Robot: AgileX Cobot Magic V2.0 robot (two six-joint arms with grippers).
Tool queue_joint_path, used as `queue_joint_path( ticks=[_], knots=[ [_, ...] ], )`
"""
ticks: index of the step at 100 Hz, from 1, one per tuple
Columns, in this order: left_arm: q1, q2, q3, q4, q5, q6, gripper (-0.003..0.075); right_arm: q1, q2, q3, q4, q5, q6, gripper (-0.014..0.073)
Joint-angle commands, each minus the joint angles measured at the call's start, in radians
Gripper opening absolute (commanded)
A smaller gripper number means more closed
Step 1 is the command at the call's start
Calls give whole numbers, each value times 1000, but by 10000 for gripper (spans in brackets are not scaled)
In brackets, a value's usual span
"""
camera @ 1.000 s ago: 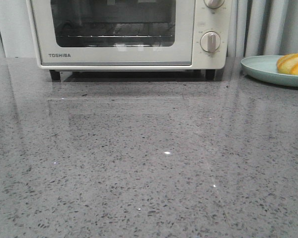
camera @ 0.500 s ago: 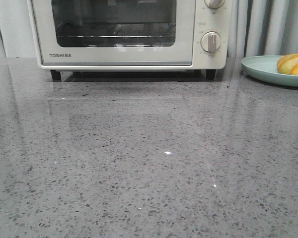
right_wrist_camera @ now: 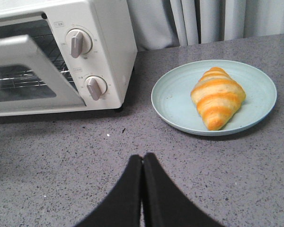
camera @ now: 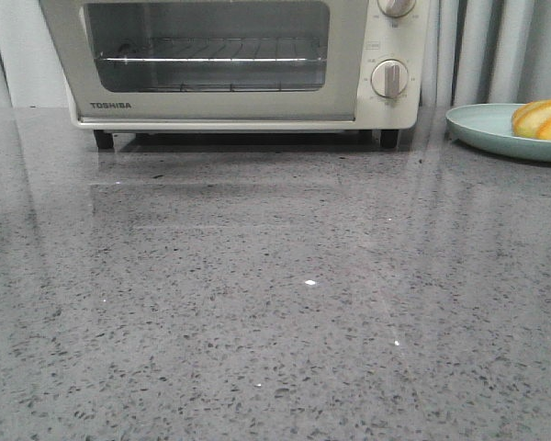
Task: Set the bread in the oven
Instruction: 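Pull the oven door handle down with the left gripper to open it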
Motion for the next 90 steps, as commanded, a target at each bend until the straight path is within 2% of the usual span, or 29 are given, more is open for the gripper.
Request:
queue_joint_path(
  ticks=[1, 21, 53, 73, 83, 90],
  knots=[
    [-2, -55, 83, 1, 16, -8, -22, 3, 0, -38, 0, -103, -8, -54],
    [-14, -96, 217, 1, 11, -8, -22, 3, 0, -40, 0, -174, -8, -54],
    [-14, -96, 302, 1, -6, -8, -22, 3, 9, -108, 0, -140, -8, -54],
    [-14, -133, 302, -8, 61, -8, -22, -7, 148, -289, -31, 51, -8, -50],
    [-14, -212, 302, -32, 65, -8, -22, -50, 295, -448, -55, 161, -8, 14],
    [-14, -288, 302, -45, 67, -8, -22, -101, 408, -552, -62, 228, -8, 123]
  ],
)
